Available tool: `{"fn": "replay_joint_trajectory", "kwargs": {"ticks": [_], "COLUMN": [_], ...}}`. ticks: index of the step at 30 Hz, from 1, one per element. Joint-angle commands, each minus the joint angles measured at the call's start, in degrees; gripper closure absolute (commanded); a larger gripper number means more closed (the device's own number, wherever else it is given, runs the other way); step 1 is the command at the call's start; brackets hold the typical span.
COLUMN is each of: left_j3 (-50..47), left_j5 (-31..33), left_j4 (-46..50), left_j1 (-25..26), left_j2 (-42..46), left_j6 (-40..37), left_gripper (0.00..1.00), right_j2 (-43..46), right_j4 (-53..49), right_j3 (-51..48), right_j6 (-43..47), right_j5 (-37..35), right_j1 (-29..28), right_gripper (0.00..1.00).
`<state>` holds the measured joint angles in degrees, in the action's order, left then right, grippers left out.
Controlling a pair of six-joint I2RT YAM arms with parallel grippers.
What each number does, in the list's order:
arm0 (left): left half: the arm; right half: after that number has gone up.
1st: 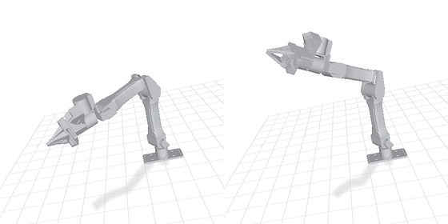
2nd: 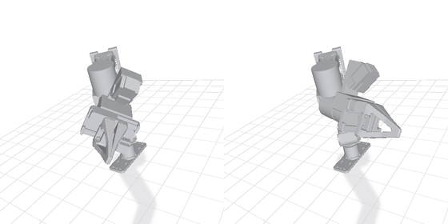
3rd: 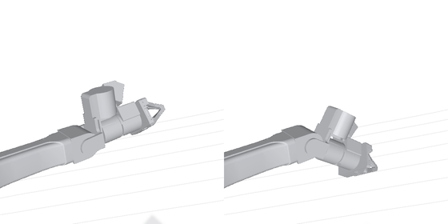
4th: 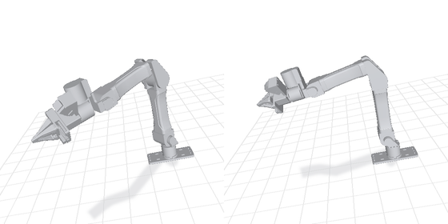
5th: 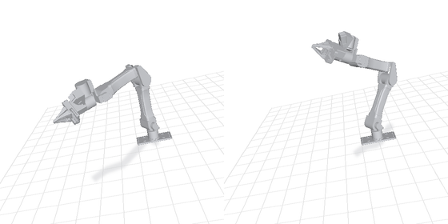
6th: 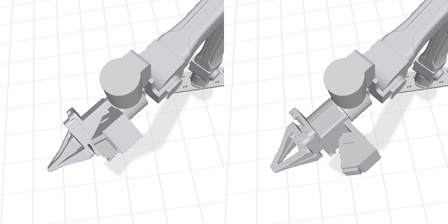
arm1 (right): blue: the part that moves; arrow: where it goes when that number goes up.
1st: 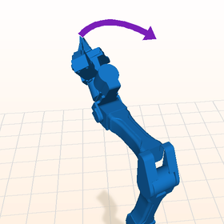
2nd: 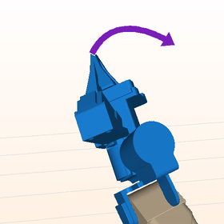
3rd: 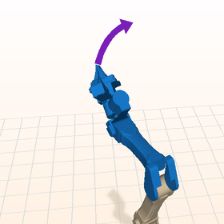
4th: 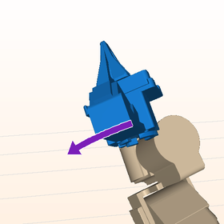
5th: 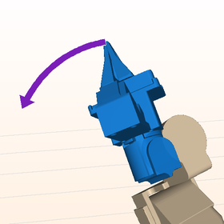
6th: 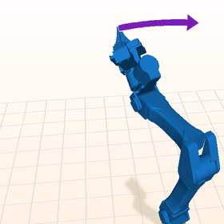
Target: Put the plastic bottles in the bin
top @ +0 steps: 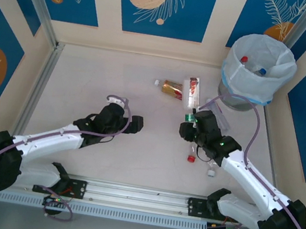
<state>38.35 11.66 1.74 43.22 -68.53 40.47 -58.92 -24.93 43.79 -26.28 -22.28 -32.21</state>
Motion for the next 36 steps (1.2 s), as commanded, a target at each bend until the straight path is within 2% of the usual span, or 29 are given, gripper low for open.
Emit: {"fn": "replay_joint_trajectory", "kwargs": {"ticks": [1, 8, 11, 15, 22, 27, 36], "left_j3": [2.12, 4.43, 5.13, 6.07, 6.08, 5.6, 3.98], "left_j5": [1.36, -6.8, -8.14, -4.54, 6.19, 6.99, 8.17], "left_j4": [-0.26, -3.4, -5.28, -5.7, -2.79, -2.91, -1.95], "left_j1": [-0.57, -0.59, -0.57, -0.59, -0.61, -0.68, -0.61], "left_j2": [0.7, -0.7, -1.16, -1.72, -2.05, -1.6, 0.01], "left_j6": [-0.52, -6.16, -7.23, -6.64, -0.99, 0.31, 1.3], "left_gripper": [0.01, 0.01, 0.01, 0.01, 0.01, 0.01, 0.01], "right_j2": [0.57, 0.46, 0.59, -0.52, -4.1, -7.11, -14.57], "right_j4": [5.22, 12.53, 17.24, 20.88, 22.92, 21.89, 12.69], "right_j3": [2.65, 5.36, 6.17, 8.64, 14.54, 19.1, 30.43], "right_j6": [2.66, 7.23, 9.57, 12.47, 15.12, 15.67, 16.28], "right_j5": [0.33, 1.26, 1.63, 2.91, 4.86, 5.3, 7.36], "right_j1": [2.14, 4.76, 5.84, 7.88, 14.02, 19.94, 32.47], "right_gripper": [0.75, 0.74, 0.75, 0.75, 0.75, 0.75, 0.75]}}
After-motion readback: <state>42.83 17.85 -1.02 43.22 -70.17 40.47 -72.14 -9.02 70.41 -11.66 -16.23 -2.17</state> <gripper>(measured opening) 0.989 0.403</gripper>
